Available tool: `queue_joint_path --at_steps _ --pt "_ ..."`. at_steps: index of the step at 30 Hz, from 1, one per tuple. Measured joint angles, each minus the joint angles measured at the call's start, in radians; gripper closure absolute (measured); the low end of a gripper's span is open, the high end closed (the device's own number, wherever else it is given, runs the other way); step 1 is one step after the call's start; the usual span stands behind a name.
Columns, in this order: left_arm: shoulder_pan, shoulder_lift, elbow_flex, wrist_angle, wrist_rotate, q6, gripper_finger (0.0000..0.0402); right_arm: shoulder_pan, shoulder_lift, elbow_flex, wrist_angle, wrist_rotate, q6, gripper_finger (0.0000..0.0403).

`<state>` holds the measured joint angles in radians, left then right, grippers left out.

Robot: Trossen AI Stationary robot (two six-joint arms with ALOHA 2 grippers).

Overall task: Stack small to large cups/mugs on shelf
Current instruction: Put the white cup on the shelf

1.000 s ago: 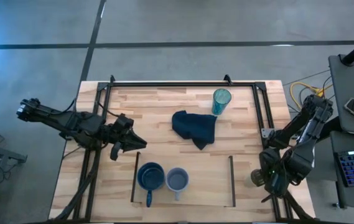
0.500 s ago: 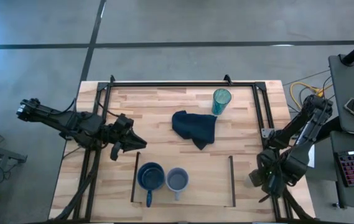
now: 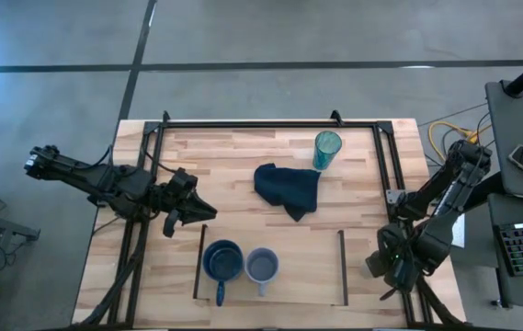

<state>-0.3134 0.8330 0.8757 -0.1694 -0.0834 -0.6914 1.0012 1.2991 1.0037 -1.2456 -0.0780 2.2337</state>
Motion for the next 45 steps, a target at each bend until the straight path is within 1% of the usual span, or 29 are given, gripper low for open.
queue_joint_path --at_steps 7,12,16,19,26,30,34,37,39,45 --pt "0.0 0.0 0.0 0.0 0.0 0.0 0.0343 0.0 0.0 -0.002 -0.007 0.0 -0.002 0.0347" --pt "0.0 0.0 0.0 0.0 0.0 0.0 0.0343 0.0 0.0 0.003 -0.008 0.001 -0.009 0.0383" --pt "0.0 0.0 0.0 0.0 0.0 0.0 0.0343 -0.01 0.0 0.051 -0.037 0.0 -0.044 0.0393" --pt "0.0 0.0 0.0 0.0 0.0 0.0 0.0343 -0.024 0.0 0.142 -0.112 0.001 -0.089 0.0393" --pt "0.008 0.0 0.0 -0.005 -0.001 0.0 0.0343 -0.052 -0.002 0.404 -0.294 0.003 -0.177 0.0394" --pt "0.011 0.0 0.0 -0.006 0.0 0.0 0.0343 -0.055 0.0 0.534 -0.293 0.018 -0.212 0.0394" --pt "0.013 0.0 -0.004 -0.006 -0.002 0.0 0.0343 -0.062 0.04 0.668 -0.286 0.102 -0.295 0.0394" --pt "0.013 0.0 -0.011 -0.005 -0.005 0.0 0.0343 -0.09 0.091 0.772 -0.291 0.179 -0.404 0.0394" --pt "0.013 0.0 -0.017 -0.006 -0.005 0.0 0.0343 -0.124 0.141 0.839 -0.305 0.208 -0.5 0.0394" --pt "0.018 0.0 -0.018 -0.005 -0.01 -0.008 0.0343 -0.275 0.322 1.03 -0.324 0.199 -0.855 0.0394"
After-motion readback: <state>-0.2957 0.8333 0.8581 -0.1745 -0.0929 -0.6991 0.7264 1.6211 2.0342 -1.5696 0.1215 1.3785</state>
